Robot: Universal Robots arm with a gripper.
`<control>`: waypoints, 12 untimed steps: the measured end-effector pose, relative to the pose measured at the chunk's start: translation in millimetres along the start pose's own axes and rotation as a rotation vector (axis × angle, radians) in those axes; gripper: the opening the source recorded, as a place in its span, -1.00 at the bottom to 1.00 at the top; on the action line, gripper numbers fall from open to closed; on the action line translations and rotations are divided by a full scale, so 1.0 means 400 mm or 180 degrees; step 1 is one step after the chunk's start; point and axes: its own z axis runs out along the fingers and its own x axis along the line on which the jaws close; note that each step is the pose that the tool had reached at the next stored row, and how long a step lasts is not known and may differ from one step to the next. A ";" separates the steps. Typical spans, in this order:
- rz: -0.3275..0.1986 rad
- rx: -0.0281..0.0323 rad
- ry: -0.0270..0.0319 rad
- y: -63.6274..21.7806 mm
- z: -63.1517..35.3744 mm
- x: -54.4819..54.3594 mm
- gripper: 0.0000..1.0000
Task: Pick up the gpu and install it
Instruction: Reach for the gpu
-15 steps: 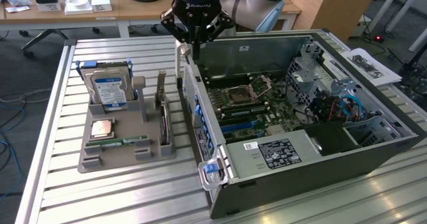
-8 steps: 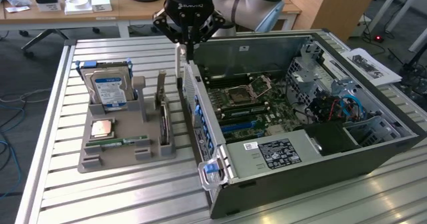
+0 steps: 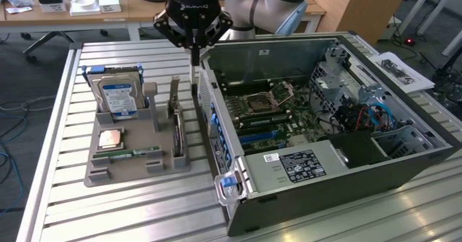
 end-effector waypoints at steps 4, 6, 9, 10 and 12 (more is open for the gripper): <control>-0.0001 0.0000 -0.0001 -0.002 -0.001 0.028 -0.79; 0.0000 0.0000 -0.0002 -0.003 -0.001 0.041 -0.79; 0.0000 0.0000 -0.0002 -0.004 -0.001 0.050 -0.79; -0.0001 0.0000 -0.0002 -0.004 -0.001 0.050 -0.79; 0.0000 0.0000 -0.0002 -0.004 -0.001 0.051 -0.79</control>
